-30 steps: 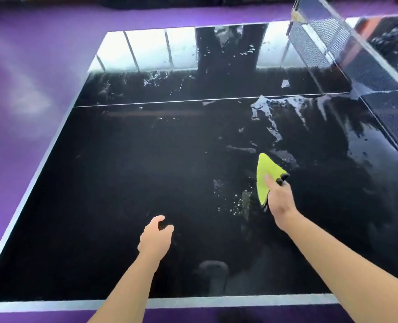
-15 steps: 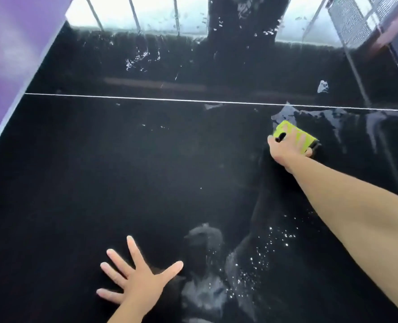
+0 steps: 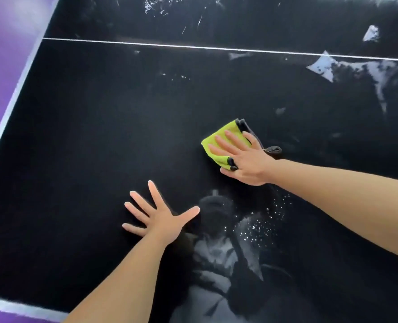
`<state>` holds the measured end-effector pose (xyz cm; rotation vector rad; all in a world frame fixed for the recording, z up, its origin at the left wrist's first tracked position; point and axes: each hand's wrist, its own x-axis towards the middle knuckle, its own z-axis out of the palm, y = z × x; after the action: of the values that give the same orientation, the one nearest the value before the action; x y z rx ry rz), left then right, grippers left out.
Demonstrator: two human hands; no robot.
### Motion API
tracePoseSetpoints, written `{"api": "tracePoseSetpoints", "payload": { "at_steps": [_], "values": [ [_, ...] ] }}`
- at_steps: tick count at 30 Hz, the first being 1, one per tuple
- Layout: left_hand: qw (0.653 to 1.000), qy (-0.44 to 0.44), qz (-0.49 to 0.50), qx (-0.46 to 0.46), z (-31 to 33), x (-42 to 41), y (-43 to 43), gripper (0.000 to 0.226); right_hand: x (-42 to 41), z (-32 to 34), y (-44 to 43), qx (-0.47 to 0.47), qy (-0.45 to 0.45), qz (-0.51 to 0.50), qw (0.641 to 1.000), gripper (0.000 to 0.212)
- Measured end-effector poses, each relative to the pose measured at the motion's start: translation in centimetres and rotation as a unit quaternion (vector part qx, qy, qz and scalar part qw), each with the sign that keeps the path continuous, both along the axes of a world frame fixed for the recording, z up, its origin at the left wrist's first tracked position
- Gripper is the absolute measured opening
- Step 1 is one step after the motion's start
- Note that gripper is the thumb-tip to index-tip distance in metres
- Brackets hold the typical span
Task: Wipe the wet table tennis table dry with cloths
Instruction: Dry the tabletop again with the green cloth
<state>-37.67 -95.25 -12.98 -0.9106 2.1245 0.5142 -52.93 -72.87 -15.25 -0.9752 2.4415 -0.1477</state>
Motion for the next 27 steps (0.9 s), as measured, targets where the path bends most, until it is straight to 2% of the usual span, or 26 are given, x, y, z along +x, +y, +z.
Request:
{"api": "tracePoseSetpoints", "payload": {
  "at_steps": [3, 8, 12, 14, 15, 18, 20, 22, 23, 24, 26, 27],
  "values": [
    [1.0, 0.017, -0.011, -0.002, 0.2, 0.4, 0.0, 0.144, 8.5, 0.6, 1.2, -0.008, -0.012, 0.012, 1.0, 0.066],
    [0.998, 0.055, -0.015, 0.002, 0.8, 1.2, -0.1, 0.145, 22.6, 1.8, 1.1, -0.022, -0.083, -0.082, 0.993, 0.063],
    [0.996, 0.084, -0.017, 0.017, 0.9, 2.0, -0.3, 0.144, 32.8, 3.6, -1.0, -0.074, -0.163, -0.161, 0.971, 0.056],
    [0.994, 0.106, -0.016, 0.033, 0.9, 2.6, -0.7, 0.137, 36.6, 4.6, -2.1, -0.101, -0.229, -0.207, 0.946, 0.051],
    [0.991, 0.122, -0.021, 0.047, 0.8, 3.1, -1.1, 0.13, 38.0, 5.5, -2.6, -0.116, -0.286, -0.26, 0.915, 0.049],
    [0.978, 0.164, -0.06, 0.113, 0.4, 5.0, -3.2, 0.098, 39.9, 8.8, -3.0, -0.197, -0.439, -0.462, 0.745, 0.033],
    [0.966, 0.207, -0.059, 0.141, 0.0, 6.4, -4.8, 0.065, 40.4, 10.5, -2.5, -0.24, -0.46, -0.535, 0.667, 0.032],
    [0.945, 0.29, 0.013, 0.154, -0.2, 7.4, -6.0, 0.019, 40.7, 11.7, -1.6, -0.293, -0.45, -0.595, 0.598, 0.038],
    [0.927, 0.341, 0.037, 0.153, -0.1, 7.7, -6.1, 0.013, 40.6, 12.1, -1.0, -0.321, -0.437, -0.617, 0.571, 0.039],
    [0.91, 0.383, 0.042, 0.152, 0.2, 7.8, -5.9, 0.022, 40.4, 12.9, -0.5, -0.343, -0.419, -0.634, 0.552, 0.035],
    [0.892, 0.427, 0.02, 0.146, 0.7, 7.3, -4.9, 0.028, 39.6, 14.5, 0.5, -0.379, -0.368, -0.657, 0.538, 0.017],
    [0.891, 0.429, -0.005, 0.151, 1.0, 6.8, -4.1, 0.027, 39.1, 14.9, 1.2, -0.393, -0.339, -0.669, 0.532, 0.016]
  ]
}}
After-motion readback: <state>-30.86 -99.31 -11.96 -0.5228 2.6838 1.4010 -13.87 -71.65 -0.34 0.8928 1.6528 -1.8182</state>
